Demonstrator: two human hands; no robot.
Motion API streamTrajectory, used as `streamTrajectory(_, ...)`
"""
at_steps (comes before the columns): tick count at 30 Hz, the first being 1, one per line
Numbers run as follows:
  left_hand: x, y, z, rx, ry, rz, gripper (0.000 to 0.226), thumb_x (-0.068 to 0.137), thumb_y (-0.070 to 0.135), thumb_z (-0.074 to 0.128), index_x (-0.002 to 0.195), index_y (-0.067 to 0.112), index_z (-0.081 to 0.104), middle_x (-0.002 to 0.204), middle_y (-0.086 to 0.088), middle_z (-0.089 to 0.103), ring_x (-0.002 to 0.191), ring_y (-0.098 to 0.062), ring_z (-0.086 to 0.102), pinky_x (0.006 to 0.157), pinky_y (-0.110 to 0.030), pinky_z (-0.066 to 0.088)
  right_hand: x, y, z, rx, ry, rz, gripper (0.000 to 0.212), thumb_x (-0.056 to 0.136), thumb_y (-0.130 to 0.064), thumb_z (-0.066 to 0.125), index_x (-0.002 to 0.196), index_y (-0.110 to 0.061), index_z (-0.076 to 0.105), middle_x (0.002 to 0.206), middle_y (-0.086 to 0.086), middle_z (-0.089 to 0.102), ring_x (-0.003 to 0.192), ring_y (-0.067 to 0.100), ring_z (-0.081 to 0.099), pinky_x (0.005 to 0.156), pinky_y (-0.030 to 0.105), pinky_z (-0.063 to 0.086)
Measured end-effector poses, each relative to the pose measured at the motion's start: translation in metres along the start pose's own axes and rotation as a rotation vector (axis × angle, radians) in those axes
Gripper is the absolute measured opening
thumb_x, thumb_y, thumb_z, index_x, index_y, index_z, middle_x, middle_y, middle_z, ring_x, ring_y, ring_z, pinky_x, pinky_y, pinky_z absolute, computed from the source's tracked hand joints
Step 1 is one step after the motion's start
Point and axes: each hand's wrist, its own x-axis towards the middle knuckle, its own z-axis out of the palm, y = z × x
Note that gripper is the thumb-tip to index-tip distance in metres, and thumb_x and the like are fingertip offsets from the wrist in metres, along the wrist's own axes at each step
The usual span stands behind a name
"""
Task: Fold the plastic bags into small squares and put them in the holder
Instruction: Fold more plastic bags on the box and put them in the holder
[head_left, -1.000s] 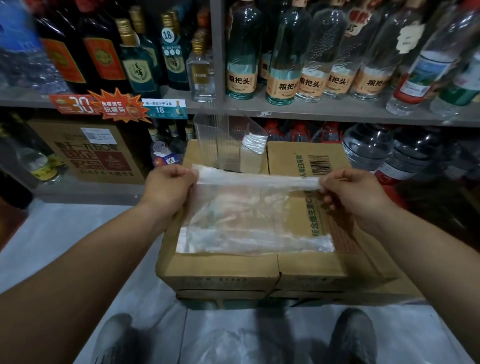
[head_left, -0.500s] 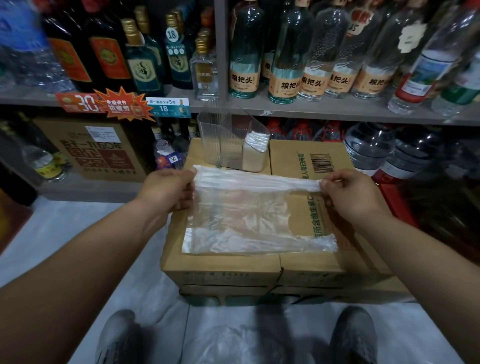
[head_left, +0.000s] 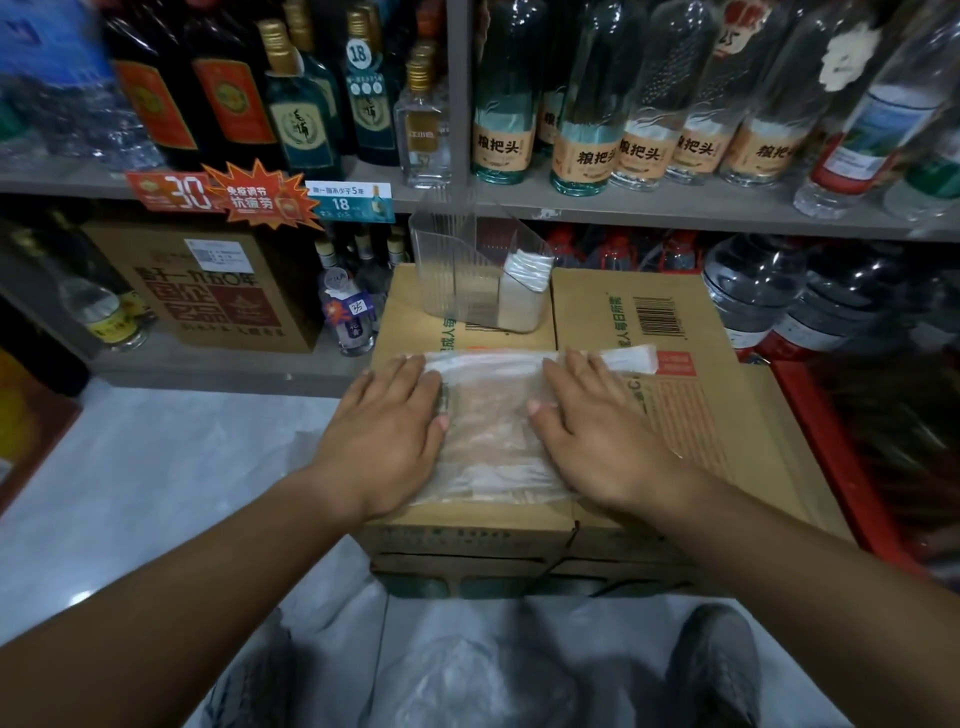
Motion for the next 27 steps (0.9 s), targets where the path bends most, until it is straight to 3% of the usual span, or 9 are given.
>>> streamTrajectory(4, -0.001, -0.002, 0.007, 0.010, -0.020, -0.014, 0.071, 0.100, 0.053, 0.002, 0.163, 0.022, 0.007, 0.171, 0.001, -0.002, 0.156, -0.014, -0.008, 0.125, -0.038, -0.004, 0.002, 0.032, 0.008, -0.183, -0.052, -0.017, 0.072, 0.097, -0.069, 0.004, 0.158, -0.035, -0.016, 0.163, -0.005, -0.030, 0.148, 0.017, -0.032, 0.123, 0.044, -0.016)
streamTrajectory(8, 0.000, -0.005, 0.009, -0.014, -0.065, -0.034, 0.068, 0.104, 0.056, 0.008, 0.163, 0.025, -0.004, 0.169, 0.005, -0.016, 0.153, -0.009, -0.019, 0.125, -0.040, -0.005, -0.001, 0.047, 0.000, -0.230, -0.052, 0.026, 0.077, 0.094, -0.073, 0.001, 0.157, -0.034, -0.020, 0.162, -0.005, -0.032, 0.148, 0.019, -0.033, 0.123, 0.044, -0.016)
streamTrajectory(11, -0.002, -0.008, 0.008, -0.100, -0.083, -0.010, 0.073, 0.096, 0.061, 0.008, 0.160, 0.035, -0.014, 0.166, 0.005, -0.025, 0.152, -0.009, -0.024, 0.124, -0.040, -0.006, -0.004, 0.051, -0.005, -0.153, 0.033, 0.090, 0.078, 0.096, -0.072, 0.013, 0.160, -0.031, -0.008, 0.168, -0.002, -0.018, 0.153, 0.019, -0.020, 0.123, 0.039, -0.010)
streamTrajectory(13, -0.005, -0.010, 0.004, -0.232, -0.049, 0.004, 0.072, 0.100, 0.058, 0.022, 0.159, 0.037, -0.014, 0.166, 0.007, -0.026, 0.151, -0.008, -0.025, 0.125, -0.040, -0.005, -0.008, 0.048, -0.009, -0.123, 0.138, 0.050, 0.074, 0.098, -0.067, 0.030, 0.160, -0.029, 0.014, 0.169, -0.001, 0.002, 0.155, 0.021, -0.001, 0.124, 0.040, 0.004)
streamTrajectory(16, -0.012, -0.009, -0.004, -0.322, 0.085, 0.052, 0.072, 0.102, 0.045, 0.046, 0.162, 0.034, 0.007, 0.169, 0.006, -0.015, 0.154, -0.009, -0.015, 0.125, -0.040, -0.001, -0.019, 0.034, -0.012, -0.109, 0.332, -0.151, 0.047, 0.094, -0.050, 0.058, 0.134, -0.026, 0.055, 0.143, -0.001, 0.046, 0.131, 0.019, 0.035, 0.105, 0.035, 0.032)
streamTrajectory(18, -0.017, -0.005, -0.010, -0.302, 0.186, 0.131, 0.058, 0.095, 0.049, 0.049, 0.149, 0.030, 0.039, 0.167, 0.002, 0.019, 0.153, -0.018, 0.013, 0.121, -0.045, 0.016, -0.027, 0.022, -0.010, -0.038, 0.313, -0.313, 0.026, 0.090, -0.040, 0.068, 0.110, -0.025, 0.067, 0.115, -0.007, 0.054, 0.110, 0.014, 0.043, 0.093, 0.035, 0.041)
streamTrajectory(20, -0.022, 0.000, -0.016, -0.266, 0.213, 0.249, 0.043, 0.090, 0.055, 0.049, 0.122, 0.029, 0.060, 0.136, 0.005, 0.052, 0.130, -0.021, 0.043, 0.105, -0.045, 0.037, -0.033, 0.012, -0.002, -0.003, 0.214, -0.437, 0.017, 0.087, -0.037, 0.072, 0.100, -0.026, 0.070, 0.103, -0.009, 0.056, 0.102, 0.013, 0.047, 0.088, 0.036, 0.046)
streamTrajectory(23, -0.029, 0.005, -0.015, -0.279, 0.141, 0.371, 0.032, 0.088, 0.058, 0.056, 0.103, 0.033, 0.069, 0.106, 0.012, 0.057, 0.105, -0.012, 0.051, 0.089, -0.039, 0.047, -0.034, 0.006, 0.011, -0.028, 0.149, -0.509, 0.016, 0.086, -0.037, 0.074, 0.097, -0.025, 0.073, 0.098, -0.008, 0.058, 0.099, 0.016, 0.051, 0.085, 0.033, 0.045)
streamTrajectory(27, -0.035, 0.002, -0.005, -0.314, 0.064, 0.358, 0.043, 0.084, 0.067, 0.053, 0.106, 0.036, 0.072, 0.106, 0.015, 0.056, 0.105, -0.007, 0.048, 0.089, -0.033, 0.045, -0.030, 0.007, 0.018, -0.073, 0.185, -0.519, 0.009, 0.090, -0.030, 0.070, 0.095, -0.024, 0.074, 0.095, -0.006, 0.059, 0.094, 0.018, 0.053, 0.082, 0.032, 0.046)
